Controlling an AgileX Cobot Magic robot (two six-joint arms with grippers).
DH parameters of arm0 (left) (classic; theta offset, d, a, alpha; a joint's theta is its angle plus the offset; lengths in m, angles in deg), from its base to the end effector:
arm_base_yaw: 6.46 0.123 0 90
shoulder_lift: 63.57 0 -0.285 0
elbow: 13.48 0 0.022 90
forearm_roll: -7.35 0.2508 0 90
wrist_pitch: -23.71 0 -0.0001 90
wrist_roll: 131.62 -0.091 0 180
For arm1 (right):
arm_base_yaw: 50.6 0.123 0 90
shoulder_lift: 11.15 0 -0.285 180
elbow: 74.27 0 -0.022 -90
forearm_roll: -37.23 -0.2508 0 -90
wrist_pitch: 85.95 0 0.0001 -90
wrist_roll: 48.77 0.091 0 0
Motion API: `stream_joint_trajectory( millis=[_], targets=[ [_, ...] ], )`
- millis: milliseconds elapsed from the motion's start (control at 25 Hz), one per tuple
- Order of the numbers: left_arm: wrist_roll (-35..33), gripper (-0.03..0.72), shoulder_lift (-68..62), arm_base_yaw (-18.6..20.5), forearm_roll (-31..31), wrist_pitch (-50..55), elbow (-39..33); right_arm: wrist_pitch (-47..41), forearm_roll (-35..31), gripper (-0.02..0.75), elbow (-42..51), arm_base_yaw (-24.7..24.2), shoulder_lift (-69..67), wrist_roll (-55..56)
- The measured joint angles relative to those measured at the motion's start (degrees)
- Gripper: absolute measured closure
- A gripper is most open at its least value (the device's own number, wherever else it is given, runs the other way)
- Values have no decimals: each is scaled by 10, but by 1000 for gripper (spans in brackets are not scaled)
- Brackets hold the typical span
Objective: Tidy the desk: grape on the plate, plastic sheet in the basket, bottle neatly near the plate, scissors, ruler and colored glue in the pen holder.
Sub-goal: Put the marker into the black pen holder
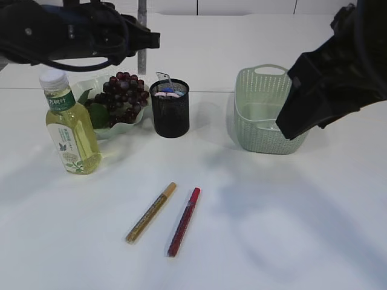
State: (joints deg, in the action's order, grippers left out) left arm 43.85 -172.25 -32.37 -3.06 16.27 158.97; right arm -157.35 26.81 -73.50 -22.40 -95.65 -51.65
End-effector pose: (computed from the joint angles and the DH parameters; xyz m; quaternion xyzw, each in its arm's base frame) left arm 0.3715 -0.1781 0.2723 0.1354 0.8023 -0.1496 0.5618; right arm 0.2188 0.1350 0.3671 -0.2507 0.9426 0.1321 0.1767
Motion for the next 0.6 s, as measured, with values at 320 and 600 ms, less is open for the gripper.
stream_joint_trajectory(
  millis=[320,600],
  targets=[
    [0,604,-89,0,0,-5,122,0,1,320,0,0,0,0],
    [3,599,-145,0,-8,-58,149,0,7,321,0,0,0,0]
  ],
)
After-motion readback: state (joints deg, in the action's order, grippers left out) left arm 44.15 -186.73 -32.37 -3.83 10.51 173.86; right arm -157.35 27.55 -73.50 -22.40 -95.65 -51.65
